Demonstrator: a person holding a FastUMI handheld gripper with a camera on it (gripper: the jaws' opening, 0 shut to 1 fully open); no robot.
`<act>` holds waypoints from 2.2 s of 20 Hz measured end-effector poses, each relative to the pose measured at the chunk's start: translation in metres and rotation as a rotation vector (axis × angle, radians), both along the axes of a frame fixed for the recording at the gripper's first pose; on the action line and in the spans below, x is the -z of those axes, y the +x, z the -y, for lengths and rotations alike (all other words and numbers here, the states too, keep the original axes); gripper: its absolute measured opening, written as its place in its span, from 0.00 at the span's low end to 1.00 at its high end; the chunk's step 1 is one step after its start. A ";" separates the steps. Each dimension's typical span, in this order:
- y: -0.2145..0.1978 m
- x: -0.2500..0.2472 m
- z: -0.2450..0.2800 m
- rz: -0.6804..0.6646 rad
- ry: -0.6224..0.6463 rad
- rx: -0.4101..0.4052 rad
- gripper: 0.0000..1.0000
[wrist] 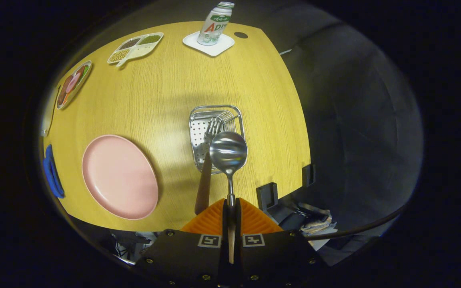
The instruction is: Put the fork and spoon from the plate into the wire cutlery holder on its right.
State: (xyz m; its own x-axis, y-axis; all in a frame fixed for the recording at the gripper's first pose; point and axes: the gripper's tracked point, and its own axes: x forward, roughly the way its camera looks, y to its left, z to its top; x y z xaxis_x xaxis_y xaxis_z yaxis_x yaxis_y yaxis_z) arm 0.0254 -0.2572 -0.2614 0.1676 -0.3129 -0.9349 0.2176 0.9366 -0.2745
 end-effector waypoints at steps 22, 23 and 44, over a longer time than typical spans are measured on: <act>0.033 -0.042 -0.004 0.130 0.100 -0.002 0.71; 0.033 -0.044 -0.002 0.140 0.097 0.003 0.73; 0.077 -0.280 -0.053 1.200 -0.018 -0.158 0.72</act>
State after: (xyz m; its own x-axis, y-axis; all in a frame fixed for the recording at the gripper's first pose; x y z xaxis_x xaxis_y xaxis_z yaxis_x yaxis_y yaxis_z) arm 0.1020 -0.2038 0.0182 0.9628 -0.2222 -0.1536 0.2264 0.9740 0.0104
